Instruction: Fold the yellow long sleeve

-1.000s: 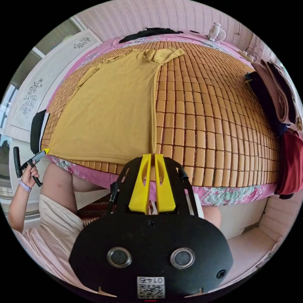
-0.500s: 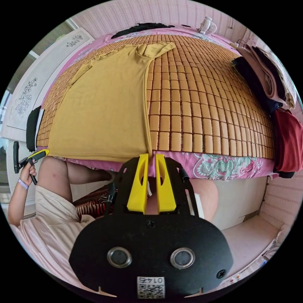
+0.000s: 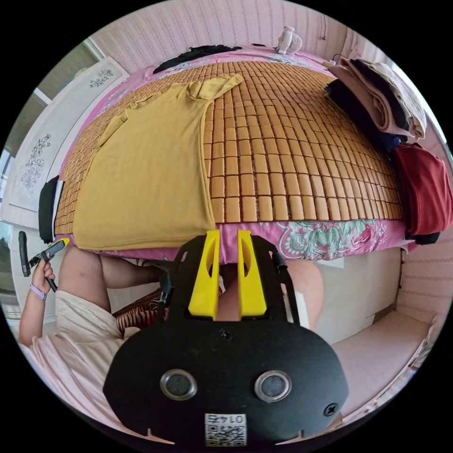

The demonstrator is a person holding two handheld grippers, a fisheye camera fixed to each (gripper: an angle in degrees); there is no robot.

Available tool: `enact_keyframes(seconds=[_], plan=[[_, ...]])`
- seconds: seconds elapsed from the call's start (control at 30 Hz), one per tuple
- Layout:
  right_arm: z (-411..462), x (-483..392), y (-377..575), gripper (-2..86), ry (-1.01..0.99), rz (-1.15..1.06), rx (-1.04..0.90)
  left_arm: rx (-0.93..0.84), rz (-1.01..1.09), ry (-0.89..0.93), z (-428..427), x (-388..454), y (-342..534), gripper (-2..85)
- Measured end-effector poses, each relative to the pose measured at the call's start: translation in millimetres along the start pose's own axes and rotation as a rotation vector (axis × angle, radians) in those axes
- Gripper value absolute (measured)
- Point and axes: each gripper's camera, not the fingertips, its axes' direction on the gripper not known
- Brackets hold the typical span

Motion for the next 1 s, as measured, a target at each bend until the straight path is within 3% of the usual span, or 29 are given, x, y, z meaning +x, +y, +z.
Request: enact_keyframes(seconds=[0.3, 0.6, 1.0], plan=[[-28, 25, 50, 6.5, -0.066, 0.098, 0.127, 0.269, -0.052, 0.039, -37, -14, 56, -0.8], [-83, 6, 128, 5.6, -0.043, -0.03, 0.474, 0.525, 0.037, 0.056, -67, -9, 115, 3.4], [-89, -13, 191, 5.9, -0.007, -0.124, 0.589, 0.645, 0.13, 0.007, -89, 12, 166, 0.7]])
